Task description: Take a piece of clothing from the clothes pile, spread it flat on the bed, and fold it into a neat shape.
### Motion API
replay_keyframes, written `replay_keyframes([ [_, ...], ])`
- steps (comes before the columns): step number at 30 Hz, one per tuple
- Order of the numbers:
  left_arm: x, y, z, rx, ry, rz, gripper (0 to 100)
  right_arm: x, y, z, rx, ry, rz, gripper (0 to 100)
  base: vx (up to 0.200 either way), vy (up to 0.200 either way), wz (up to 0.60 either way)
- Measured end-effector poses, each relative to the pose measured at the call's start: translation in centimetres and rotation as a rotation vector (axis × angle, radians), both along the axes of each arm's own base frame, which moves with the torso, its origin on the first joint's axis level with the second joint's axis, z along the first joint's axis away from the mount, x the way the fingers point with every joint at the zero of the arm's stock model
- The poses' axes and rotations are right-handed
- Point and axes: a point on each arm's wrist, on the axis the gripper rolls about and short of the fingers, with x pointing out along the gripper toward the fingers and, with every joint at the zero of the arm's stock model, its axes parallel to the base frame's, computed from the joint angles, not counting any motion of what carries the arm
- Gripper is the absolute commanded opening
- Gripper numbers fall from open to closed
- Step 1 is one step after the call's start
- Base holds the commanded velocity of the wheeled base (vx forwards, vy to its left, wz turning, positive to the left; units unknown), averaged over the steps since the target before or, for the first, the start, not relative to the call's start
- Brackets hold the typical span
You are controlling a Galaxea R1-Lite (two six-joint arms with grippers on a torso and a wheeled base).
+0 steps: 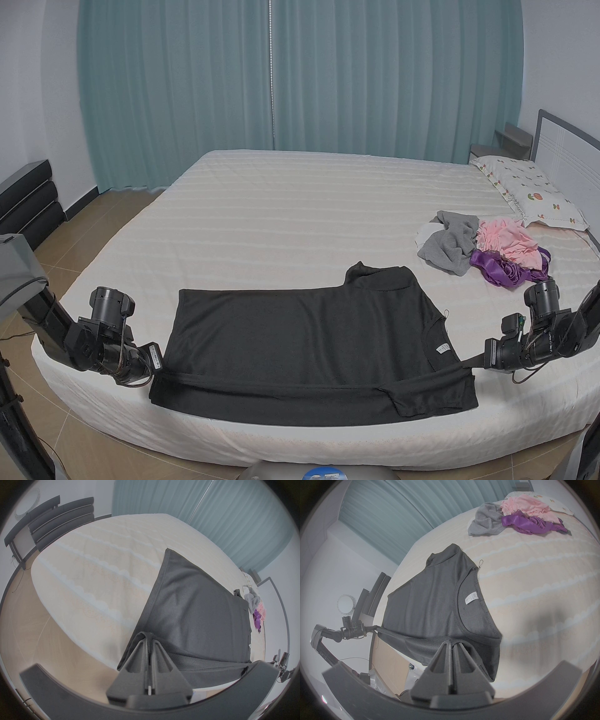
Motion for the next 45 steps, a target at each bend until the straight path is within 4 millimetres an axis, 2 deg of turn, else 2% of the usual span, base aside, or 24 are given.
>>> replay_keyframes([
  [10,1.8,-0.1,-1.7,0.0,0.028,0.004,0,2.1,0.0,-2.0,0.004,0.043,0.002,0,0.0,0.0,0.0],
  [19,2.2,-0.2,-2.2,0.002,0.038,0.002,0,3.2,0.0,-1.6,0.04,0.04,-0.053,0,0.0,0.0,0.0],
  [29,1.8,-0.1,-0.5,0.004,-0.004,0.006,0,2.8,0.1,0.1,0.045,-0.006,-0.053,0,0.0,0.0,0.0],
  [38,0.7,-0.1,1.9,0.007,-0.004,0.003,0,2.2,0.2,0.4,0.045,-0.011,-0.05,0,0.0,0.0,0.0],
  [45,1.4,-0.1,1.9,0.001,-0.017,0.005,0,2.5,0.5,0.1,0.045,-0.005,-0.038,0,0.0,0.0,0.0],
])
